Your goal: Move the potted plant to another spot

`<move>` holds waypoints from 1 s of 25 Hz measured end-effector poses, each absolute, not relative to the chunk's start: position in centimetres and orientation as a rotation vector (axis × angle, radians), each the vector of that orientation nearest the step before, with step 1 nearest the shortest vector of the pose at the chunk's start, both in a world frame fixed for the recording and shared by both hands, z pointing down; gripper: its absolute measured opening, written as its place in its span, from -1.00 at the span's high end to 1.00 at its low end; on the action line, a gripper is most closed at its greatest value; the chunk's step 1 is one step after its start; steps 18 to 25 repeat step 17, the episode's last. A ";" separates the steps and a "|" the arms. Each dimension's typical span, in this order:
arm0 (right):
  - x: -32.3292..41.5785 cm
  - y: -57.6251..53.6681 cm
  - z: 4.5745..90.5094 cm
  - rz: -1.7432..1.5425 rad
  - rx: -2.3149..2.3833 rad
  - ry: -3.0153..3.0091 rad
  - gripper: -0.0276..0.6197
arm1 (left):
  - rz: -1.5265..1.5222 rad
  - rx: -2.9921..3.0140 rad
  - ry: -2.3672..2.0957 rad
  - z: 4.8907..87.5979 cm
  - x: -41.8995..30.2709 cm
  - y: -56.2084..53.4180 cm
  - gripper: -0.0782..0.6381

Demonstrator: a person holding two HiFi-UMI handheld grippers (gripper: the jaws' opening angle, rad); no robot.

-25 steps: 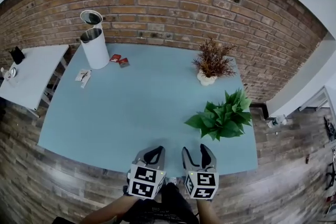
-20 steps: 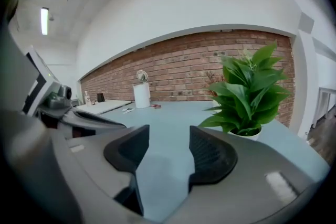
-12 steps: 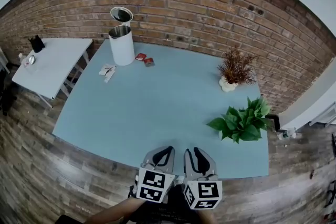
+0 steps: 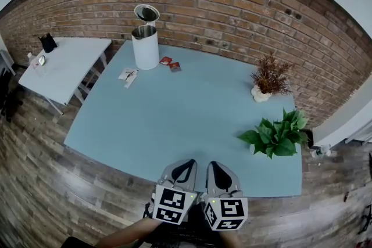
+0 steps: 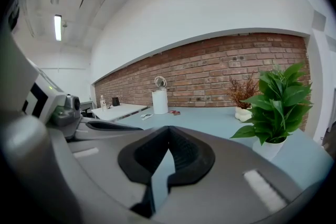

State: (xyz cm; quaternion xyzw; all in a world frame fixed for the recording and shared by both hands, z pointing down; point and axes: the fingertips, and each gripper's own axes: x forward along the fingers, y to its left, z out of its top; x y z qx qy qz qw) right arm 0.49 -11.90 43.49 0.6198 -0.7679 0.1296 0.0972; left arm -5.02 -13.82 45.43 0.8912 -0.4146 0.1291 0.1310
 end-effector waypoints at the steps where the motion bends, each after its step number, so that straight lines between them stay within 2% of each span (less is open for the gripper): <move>1: 0.4 -12.0 43.5 0.384 1.834 -2.275 0.90 | 0.375 2.589 -1.204 45.4 -5.1 -13.9 0.78; 25: 0.2 -12.4 43.7 0.402 1.835 -2.258 0.90 | 0.385 2.599 -1.171 45.7 -4.8 -14.0 0.78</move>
